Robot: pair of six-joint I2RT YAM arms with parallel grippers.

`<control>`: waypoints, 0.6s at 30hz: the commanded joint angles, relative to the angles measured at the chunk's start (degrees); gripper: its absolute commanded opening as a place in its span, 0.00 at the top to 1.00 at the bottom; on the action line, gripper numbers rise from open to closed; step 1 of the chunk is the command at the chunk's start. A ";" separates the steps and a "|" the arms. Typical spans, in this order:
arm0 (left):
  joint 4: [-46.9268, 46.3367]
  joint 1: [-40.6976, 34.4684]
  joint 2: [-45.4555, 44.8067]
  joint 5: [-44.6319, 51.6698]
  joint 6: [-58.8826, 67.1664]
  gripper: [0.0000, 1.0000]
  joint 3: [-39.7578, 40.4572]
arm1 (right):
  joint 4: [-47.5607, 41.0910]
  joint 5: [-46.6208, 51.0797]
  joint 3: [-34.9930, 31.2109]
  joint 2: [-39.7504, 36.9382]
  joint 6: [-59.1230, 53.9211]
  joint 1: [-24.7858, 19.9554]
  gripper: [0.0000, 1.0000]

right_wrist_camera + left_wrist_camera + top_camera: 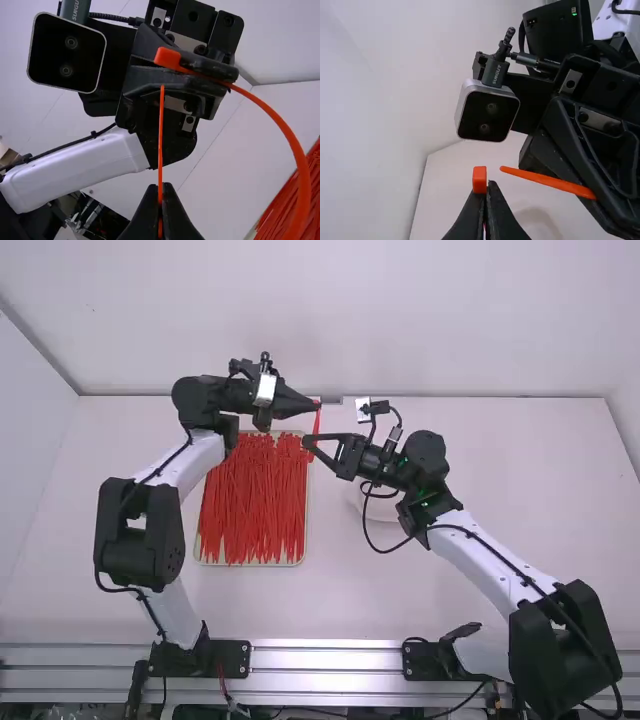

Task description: Fasten the cable tie

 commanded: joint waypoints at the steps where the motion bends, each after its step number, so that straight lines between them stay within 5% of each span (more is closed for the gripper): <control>1: 0.17 -0.57 -0.09 0.13 0.63 0.99 -0.44 | 0.37 -0.11 1.81 0.07 -0.11 -0.15 1.00; 18: 0.00 -1.75 -0.09 0.13 0.22 0.99 -0.44 | 0.15 0.31 1.77 0.11 -0.04 -0.15 1.00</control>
